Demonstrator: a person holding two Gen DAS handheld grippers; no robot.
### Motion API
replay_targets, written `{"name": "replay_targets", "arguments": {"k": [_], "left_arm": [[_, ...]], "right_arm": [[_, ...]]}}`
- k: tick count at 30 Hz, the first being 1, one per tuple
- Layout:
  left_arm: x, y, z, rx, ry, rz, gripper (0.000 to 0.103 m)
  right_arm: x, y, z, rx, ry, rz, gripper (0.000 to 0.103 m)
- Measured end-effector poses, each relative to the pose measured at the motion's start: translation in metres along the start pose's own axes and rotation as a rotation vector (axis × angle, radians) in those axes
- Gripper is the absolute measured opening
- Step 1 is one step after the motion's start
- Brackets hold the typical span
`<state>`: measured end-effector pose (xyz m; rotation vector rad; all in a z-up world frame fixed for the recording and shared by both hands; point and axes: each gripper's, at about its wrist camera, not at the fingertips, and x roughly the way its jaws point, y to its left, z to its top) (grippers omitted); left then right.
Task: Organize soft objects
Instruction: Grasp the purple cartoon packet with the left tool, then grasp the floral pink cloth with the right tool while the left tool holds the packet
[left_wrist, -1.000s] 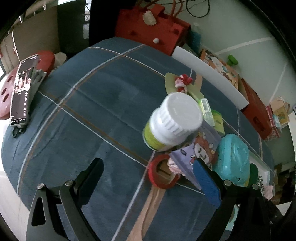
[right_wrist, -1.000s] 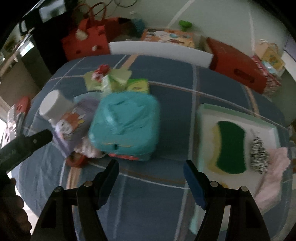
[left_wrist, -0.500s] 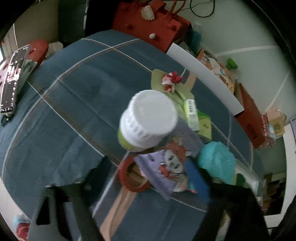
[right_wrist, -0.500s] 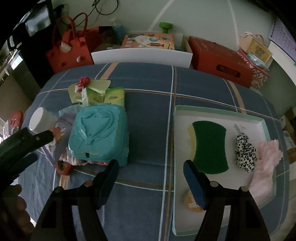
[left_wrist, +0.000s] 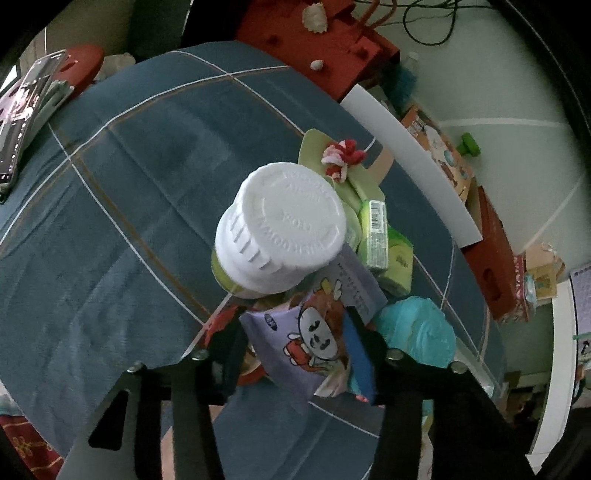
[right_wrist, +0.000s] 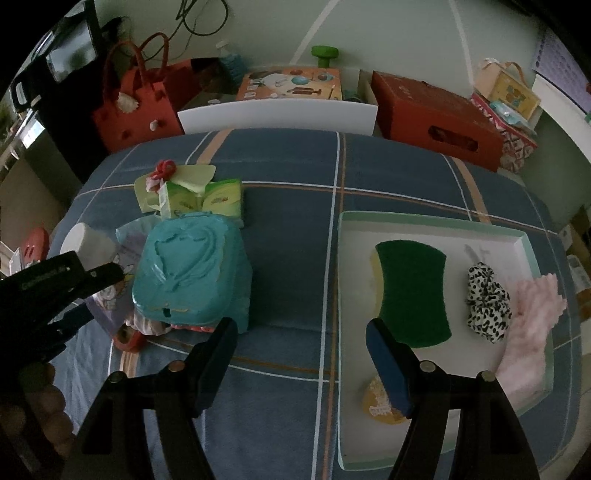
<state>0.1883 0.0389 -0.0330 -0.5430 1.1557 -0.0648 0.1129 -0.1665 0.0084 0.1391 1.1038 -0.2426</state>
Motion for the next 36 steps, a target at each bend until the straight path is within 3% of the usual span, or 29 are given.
{"name": "replay_targets", "arguments": {"k": [8, 23, 36], "left_arm": [[-0.012, 0.001, -0.004, 0.020, -0.037, -0.028, 0.031], [-0.043, 0.006, -0.009, 0.014, -0.098, -0.140, 0.026], [-0.087, 0.025, -0.003, -0.011, -0.196, -0.196, 0.026]], "right_arm": [[-0.002, -0.004, 0.000, 0.008, -0.004, 0.018, 0.076], [-0.004, -0.005, -0.001, 0.001, -0.005, 0.023, 0.076], [-0.006, 0.028, -0.007, -0.074, -0.012, 0.069, 0.076]]}}
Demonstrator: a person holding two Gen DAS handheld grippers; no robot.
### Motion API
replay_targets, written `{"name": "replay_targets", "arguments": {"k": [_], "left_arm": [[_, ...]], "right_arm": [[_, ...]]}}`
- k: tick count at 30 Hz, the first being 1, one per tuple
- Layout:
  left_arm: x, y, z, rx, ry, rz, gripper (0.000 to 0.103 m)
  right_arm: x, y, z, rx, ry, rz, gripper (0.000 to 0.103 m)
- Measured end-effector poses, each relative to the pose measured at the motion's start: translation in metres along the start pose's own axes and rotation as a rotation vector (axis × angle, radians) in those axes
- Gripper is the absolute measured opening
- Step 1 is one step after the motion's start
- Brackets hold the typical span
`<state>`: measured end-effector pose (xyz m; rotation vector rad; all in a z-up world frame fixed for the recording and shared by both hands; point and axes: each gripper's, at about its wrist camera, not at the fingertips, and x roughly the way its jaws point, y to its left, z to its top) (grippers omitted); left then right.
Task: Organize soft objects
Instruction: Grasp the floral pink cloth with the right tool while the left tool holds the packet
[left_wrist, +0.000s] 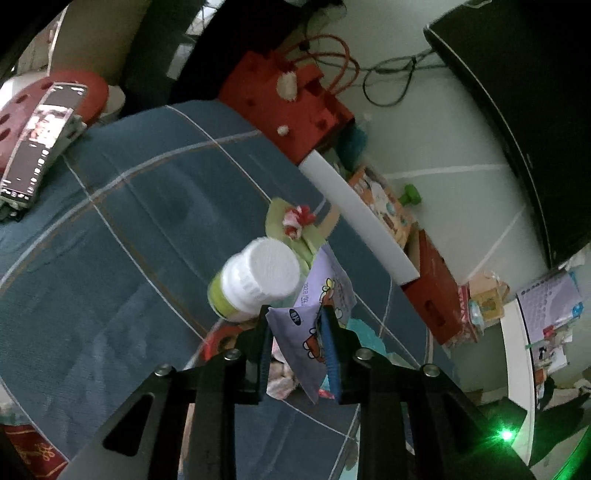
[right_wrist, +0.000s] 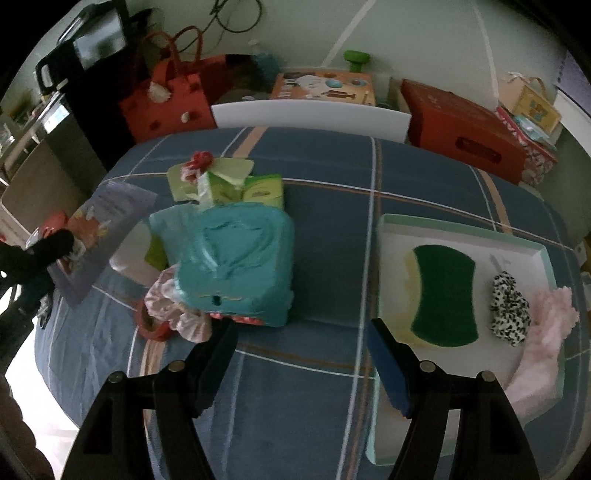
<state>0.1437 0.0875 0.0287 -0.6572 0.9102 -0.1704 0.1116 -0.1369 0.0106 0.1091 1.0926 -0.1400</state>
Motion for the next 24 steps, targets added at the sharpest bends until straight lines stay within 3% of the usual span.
{"name": "replay_targets", "arguments": {"k": [11, 14, 24], "left_arm": [[-0.028, 0.050, 0.023, -0.109, -0.129, 0.142, 0.026], [-0.021, 0.066, 0.025, -0.152, -0.116, 0.168, 0.026], [-0.005, 0.091, 0.025, -0.246, -0.039, 0.135, 0.026]], "right_arm": [[0.013, 0.037, -0.006, -0.067, 0.029, 0.092, 0.076], [0.020, 0.049, -0.007, -0.085, 0.041, 0.121, 0.076], [0.051, 0.073, -0.008, -0.072, 0.110, 0.168, 0.076]]}}
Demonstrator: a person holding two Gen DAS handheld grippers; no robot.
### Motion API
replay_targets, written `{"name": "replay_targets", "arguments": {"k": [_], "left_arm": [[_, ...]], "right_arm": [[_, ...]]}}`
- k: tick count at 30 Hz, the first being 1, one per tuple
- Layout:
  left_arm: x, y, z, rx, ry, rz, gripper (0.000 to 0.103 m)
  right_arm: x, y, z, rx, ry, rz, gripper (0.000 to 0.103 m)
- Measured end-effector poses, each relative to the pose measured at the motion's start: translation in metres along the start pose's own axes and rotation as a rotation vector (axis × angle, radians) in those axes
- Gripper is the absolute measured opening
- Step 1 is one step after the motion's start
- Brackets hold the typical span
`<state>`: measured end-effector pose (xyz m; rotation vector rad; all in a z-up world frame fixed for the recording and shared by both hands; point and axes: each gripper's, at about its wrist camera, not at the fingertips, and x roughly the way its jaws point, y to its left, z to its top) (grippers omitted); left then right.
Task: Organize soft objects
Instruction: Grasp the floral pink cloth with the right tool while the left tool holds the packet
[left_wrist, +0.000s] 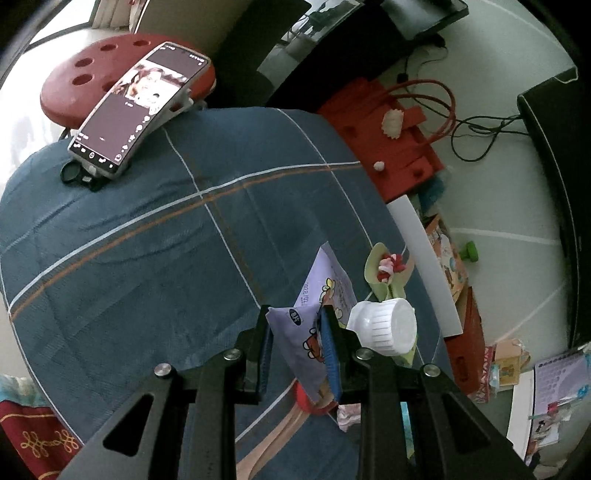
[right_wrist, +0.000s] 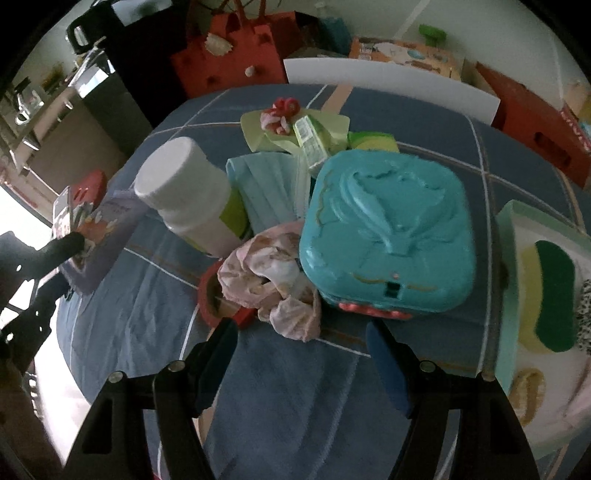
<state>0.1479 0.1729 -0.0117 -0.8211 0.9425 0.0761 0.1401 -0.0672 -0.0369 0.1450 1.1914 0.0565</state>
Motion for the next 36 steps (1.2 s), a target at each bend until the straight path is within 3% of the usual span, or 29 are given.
{"name": "replay_targets", "arguments": {"k": [23, 25, 29, 36], "left_arm": [[0.007, 0.006, 0.004, -0.020, 0.045, -0.033, 0.026], [0.007, 0.006, 0.004, -0.023, 0.046, -0.033, 0.026], [0.008, 0.006, 0.004, -0.023, 0.048, -0.034, 0.026], [0.007, 0.005, 0.003, -0.019, 0.041, -0.033, 0.026]], "right_arm": [[0.044, 0.000, 0.026, 0.199, 0.012, 0.136, 0.075], [0.047, 0.000, 0.026, 0.196, 0.012, 0.131, 0.070], [0.050, -0.004, 0.030, 0.183, 0.003, 0.099, 0.047], [0.048, -0.007, 0.029, 0.172, -0.010, 0.103, 0.035]]}}
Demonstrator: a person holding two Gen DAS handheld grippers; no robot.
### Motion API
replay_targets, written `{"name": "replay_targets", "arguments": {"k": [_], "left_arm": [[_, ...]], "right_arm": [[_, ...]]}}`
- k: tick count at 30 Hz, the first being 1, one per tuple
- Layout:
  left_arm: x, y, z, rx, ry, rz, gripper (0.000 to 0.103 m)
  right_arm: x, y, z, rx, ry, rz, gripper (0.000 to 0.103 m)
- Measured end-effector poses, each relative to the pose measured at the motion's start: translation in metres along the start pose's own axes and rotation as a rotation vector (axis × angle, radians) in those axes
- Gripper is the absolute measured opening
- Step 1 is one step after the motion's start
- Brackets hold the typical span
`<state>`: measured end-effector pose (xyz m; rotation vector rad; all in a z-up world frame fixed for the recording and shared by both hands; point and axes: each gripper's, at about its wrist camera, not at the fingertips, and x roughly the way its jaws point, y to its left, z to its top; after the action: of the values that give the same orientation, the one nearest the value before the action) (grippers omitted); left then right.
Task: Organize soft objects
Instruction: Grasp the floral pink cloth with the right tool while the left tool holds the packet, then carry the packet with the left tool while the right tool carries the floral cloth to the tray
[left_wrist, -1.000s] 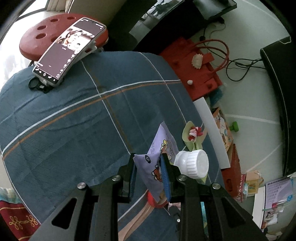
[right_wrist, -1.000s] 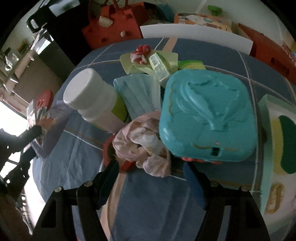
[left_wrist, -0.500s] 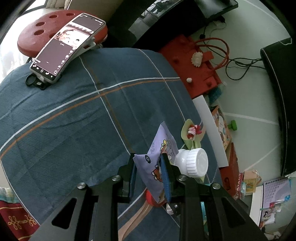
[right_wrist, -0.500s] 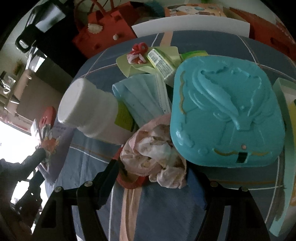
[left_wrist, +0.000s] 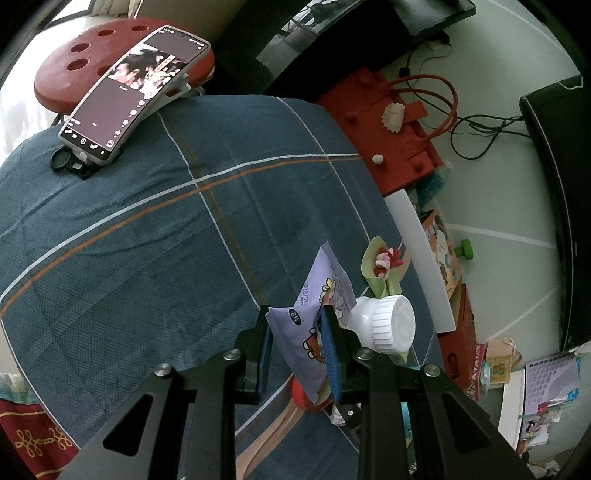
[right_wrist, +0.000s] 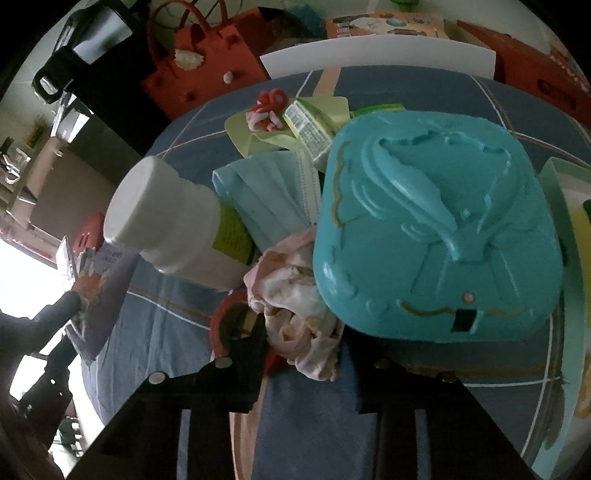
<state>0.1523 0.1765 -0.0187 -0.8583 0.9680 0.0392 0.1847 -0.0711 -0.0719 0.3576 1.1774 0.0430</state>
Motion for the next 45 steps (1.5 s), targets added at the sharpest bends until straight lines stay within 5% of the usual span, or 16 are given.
{"name": "replay_targets", "arguments": {"k": [15, 28, 45], "left_arm": [[-0.015, -0.007, -0.002, 0.028, -0.045, -0.003, 0.026], [-0.044, -0.036, -0.008, 0.119, -0.124, -0.069, 0.026], [-0.038, -0.120, -0.060, 0.373, -0.022, -0.280, 0.026]], "right_arm": [[-0.048, 0.008, -0.014, -0.062, -0.072, 0.023, 0.033], [-0.129, 0.018, -0.014, -0.126, -0.257, 0.017, 0.033], [-0.196, -0.091, -0.004, 0.108, -0.389, -0.180, 0.033]]}}
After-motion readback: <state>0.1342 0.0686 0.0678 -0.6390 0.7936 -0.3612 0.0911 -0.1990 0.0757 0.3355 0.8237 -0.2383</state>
